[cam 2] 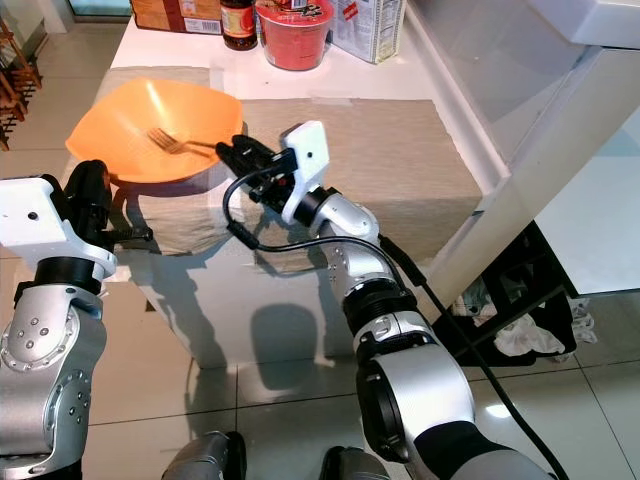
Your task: Setting the table
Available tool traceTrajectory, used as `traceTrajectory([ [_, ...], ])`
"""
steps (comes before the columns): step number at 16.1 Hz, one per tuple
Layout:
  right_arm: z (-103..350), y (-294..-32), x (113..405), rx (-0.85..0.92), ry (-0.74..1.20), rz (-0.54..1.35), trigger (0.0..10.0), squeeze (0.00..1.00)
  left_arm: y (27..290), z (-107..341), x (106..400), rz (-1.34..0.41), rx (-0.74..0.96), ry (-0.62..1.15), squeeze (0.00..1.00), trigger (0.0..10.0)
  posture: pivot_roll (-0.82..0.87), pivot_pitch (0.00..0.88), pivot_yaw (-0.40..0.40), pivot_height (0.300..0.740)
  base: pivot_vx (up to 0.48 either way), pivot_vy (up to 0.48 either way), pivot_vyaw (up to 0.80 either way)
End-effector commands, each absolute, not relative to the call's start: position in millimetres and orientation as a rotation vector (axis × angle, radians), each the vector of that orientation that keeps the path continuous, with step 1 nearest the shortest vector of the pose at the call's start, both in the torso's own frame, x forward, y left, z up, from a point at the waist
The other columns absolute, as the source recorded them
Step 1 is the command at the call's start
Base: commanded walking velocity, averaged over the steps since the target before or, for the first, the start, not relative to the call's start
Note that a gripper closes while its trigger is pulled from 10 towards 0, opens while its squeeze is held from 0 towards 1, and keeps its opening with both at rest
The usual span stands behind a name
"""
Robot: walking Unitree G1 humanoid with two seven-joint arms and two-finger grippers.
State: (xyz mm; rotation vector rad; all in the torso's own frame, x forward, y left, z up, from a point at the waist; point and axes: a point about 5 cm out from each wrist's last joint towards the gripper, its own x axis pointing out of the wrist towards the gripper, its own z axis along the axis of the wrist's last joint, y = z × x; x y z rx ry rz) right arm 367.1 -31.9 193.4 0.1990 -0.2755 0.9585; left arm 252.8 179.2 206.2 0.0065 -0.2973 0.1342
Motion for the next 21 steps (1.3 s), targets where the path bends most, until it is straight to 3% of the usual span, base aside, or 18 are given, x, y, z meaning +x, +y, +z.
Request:
traceTrajectory([
  [1, 214.3, -33.1, 371.0, 0.248, -0.346, 0.958, 0.0, 0.00, 179.2, 211.0, 251.8, 0.141, 0.001, -0.314, 0.00, 10.0, 0.07, 0.147, -0.040, 0.740, 0.000, 0.000, 0.00],
  [3, 230.2, -40.4, 374.3, 0.315, -0.404, 0.935, 0.0, 0.00, 179.2, 212.2, 252.0, 0.139, 0.002, -0.318, 0.00, 10.0, 0.07, 0.144, -0.039, 0.740, 0.000, 0.000, 0.00],
  [4, 243.9, -46.9, 375.9, 0.354, -0.452, 0.929, 0.5, 0.00, 178.9, 213.4, 253.0, 0.136, 0.003, -0.321, 0.00, 10.0, 0.07, 0.140, -0.037, 0.740, 0.000, 0.000, 0.00],
  [5, 250.5, -50.2, 376.4, 0.373, -0.476, 0.926, 6.5, 0.00, 178.7, 214.4, 253.8, 0.134, 0.002, -0.325, 0.00, 10.0, 0.06, 0.137, -0.034, 0.740, 0.000, 0.000, 0.00],
  [6, 261.4, -56.4, 376.7, 0.406, -0.515, 0.923, 10.0, 0.00, 177.0, 217.8, 256.6, 0.119, -0.004, -0.337, 0.00, 10.0, 0.06, 0.132, -0.034, 0.740, 0.000, 0.000, 0.00],
  [9, 274.2, -70.6, 376.3, 0.502, -0.568, 0.916, 10.0, 0.00, 174.9, 233.9, 271.5, 0.070, -0.210, -0.387, 0.00, 10.0, 0.06, 0.119, -0.034, 0.740, 0.000, 0.000, 0.00],
  [11, 274.1, -82.9, 372.5, 0.620, -0.582, 0.938, 10.0, 0.00, 177.5, 254.2, 291.3, -0.040, -0.737, -0.435, 0.00, 10.0, 0.05, 0.107, -0.033, 0.740, 0.000, 0.000, 0.00],
  [13, 273.4, -88.9, 364.8, 0.710, -0.590, 0.991, 10.0, 0.00, 176.3, 276.6, 300.3, -0.146, -0.894, -0.485, 0.00, 10.0, 0.04, 0.093, -0.025, 0.740, 0.000, 0.000, 0.00],
  [15, 274.5, -90.4, 358.1, 0.723, -0.606, 1.016, 10.0, 0.00, 169.5, 288.0, 303.3, -0.230, -0.895, -0.491, 0.00, 10.0, 0.04, 0.090, -0.021, 0.740, 0.000, 0.000, 0.00],
  [17, 274.4, -85.9, 354.7, 0.606, -0.614, 0.990, 10.0, 0.00, 161.5, 280.9, 302.7, -0.251, -0.850, -0.443, 0.00, 10.0, 0.04, 0.085, -0.010, 0.740, 0.000, 0.000, 0.00],
  [21, 278.5, -76.8, 340.8, 0.455, -0.615, 1.004, 10.0, 0.00, 156.5, 250.7, 296.0, -0.145, -0.342, -0.355, 0.00, 10.0, 0.03, 0.091, -0.001, 0.740, 0.000, 0.000, 0.00],
])
